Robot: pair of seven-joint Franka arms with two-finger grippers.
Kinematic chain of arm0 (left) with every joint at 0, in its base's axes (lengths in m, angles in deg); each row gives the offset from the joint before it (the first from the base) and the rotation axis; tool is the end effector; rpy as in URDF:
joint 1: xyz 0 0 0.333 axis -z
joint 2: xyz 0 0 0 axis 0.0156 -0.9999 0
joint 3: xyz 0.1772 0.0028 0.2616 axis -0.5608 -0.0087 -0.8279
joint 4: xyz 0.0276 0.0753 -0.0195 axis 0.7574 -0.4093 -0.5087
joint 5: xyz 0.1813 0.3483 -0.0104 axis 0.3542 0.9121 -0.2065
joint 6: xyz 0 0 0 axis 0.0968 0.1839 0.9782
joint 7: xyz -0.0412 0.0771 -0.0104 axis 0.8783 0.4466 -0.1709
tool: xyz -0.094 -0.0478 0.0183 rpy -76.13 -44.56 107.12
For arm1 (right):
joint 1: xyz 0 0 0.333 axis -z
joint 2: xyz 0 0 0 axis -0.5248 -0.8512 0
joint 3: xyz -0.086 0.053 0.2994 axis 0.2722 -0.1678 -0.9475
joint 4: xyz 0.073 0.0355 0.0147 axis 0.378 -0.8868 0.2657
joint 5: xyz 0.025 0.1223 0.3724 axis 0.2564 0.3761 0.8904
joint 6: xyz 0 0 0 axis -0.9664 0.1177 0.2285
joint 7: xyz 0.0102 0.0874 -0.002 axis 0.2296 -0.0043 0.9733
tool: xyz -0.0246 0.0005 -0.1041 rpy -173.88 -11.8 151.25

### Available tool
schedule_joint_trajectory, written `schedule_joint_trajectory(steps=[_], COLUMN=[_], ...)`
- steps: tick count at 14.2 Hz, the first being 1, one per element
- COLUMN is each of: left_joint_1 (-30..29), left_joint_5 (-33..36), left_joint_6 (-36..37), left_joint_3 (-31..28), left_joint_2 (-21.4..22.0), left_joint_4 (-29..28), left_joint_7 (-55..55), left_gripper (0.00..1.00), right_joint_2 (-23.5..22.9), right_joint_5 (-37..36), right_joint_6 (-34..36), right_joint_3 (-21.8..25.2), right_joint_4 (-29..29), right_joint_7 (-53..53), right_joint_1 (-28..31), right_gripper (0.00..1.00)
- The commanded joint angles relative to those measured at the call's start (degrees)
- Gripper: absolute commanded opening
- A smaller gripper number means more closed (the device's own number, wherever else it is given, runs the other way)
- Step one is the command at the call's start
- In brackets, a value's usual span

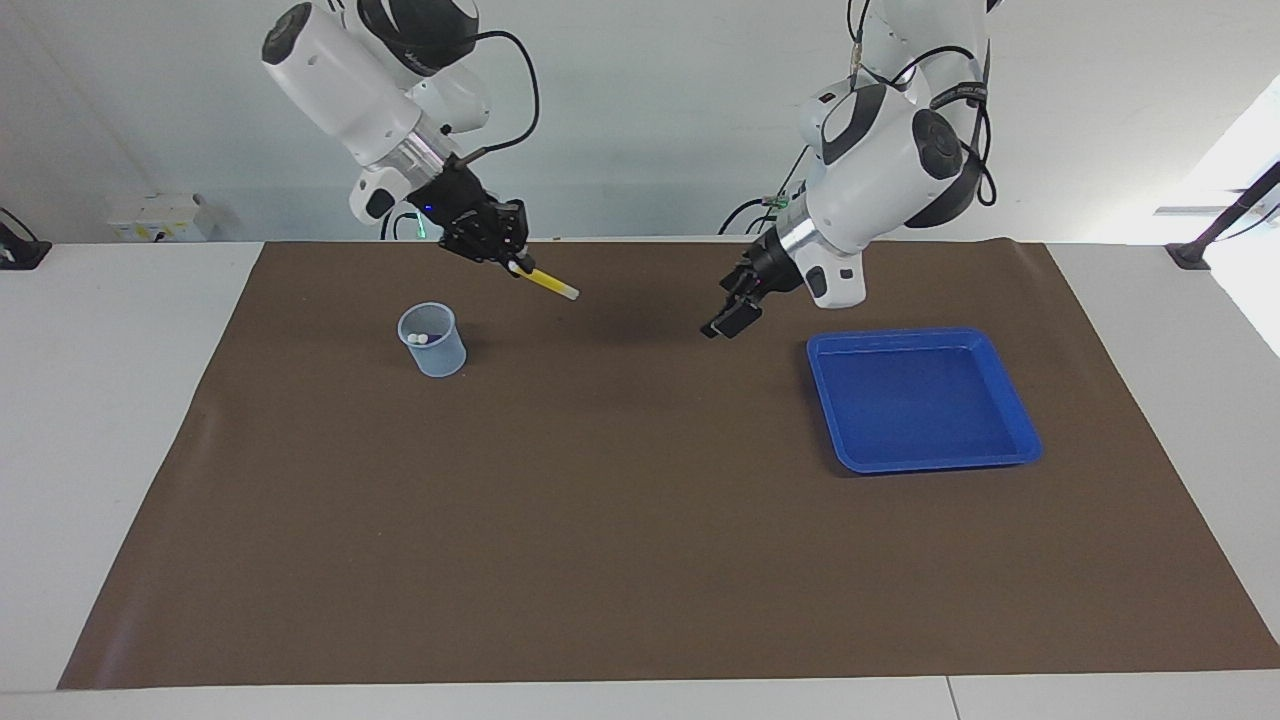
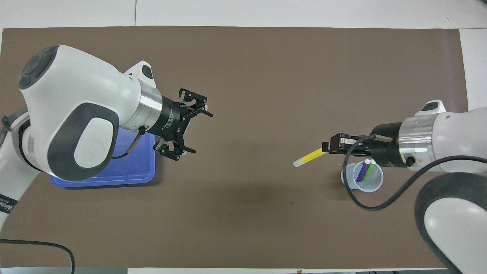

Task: Transfer and insert pens with both arms
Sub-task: 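Carry the yellow pen to the cup while the left gripper opens, then lower the yellow pen into the cup while the left gripper withdraws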

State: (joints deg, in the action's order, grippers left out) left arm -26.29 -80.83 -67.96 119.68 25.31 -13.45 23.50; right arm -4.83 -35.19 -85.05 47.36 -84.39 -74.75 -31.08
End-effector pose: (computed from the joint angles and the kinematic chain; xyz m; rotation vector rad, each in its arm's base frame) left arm 0.5292 -0.2742 0.5133 2.4606 1.2912 -0.4886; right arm 0.4840 0.1151 0.5549 -2.6548 0.1502 -0.0074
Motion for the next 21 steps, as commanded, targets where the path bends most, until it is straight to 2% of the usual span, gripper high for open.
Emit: schedule_joint_trajectory(steps=[1, 3, 7, 11, 13, 16, 19, 20, 21], left_joint_1=[-1.3, -3.2, -5.5, -5.5, -2.9, 11.3, 28.1, 31.6, 32.9], left_joint_5=[9.4, 12.4, 15.9, 19.6, 22.5, 23.3, 23.3, 23.3, 23.2], left_joint_6=[3.2, 5.3, 11.2, 15.6, 19.6, 25.3, 29.6, 30.5, 31.1], left_joint_3=[-0.2, -0.2, -0.4, -0.4, -3.5, -19.0, -40.6, -45.7, -48.0], left_joint_2=[1.0, 0.7, 0.5, 0.7, 0.6, 1.5, 3.0, 3.8, 4.7], left_joint_4=[0.4, 1.2, 4.3, 7.2, 10.2, 13.8, 16.8, 17.0, 17.0], left_joint_7=[-9.7, -13.2, -24.5, -34.1, -40.4, -49.9, -60.7, -64.0, -66.0], left_gripper=[1.00, 1.00, 1.00, 1.00, 1.00, 1.00, 1.00, 1.00, 1.00], right_joint_2=[-1.0, -0.6, -0.8, -1.0, -1.1, -0.7, -0.5, -0.5, -0.5], right_joint_5=[-9.2, -16.0, -21.6, -23.5, -23.6, -23.6, -23.6, -23.6, -23.6], right_joint_6=[4.7, 5.1, 3.3, 1.3, 0.9, -0.3, -2.7, -3.9, -5.2], right_joint_3=[-0.7, -0.7, -0.8, -0.8, -0.8, -0.8, -0.7, -0.8, -0.8], right_joint_4=[1.3, 0.8, -0.6, -2.1, -2.6, -4.6, -7.5, -8.5, -9.4], right_joint_7=[10.6, 14.1, 20.8, 22.0, 23.8, 24.1, 25.5, 26.7, 27.6], right_joint_1=[3.2, 3.3, 4.4, 4.4, 4.6, 4.6, 5.2, 6.3, 6.5], right_gripper=[0.00, 0.00, 0.00, 0.00, 0.00, 0.00, 0.00, 0.00, 0.00])
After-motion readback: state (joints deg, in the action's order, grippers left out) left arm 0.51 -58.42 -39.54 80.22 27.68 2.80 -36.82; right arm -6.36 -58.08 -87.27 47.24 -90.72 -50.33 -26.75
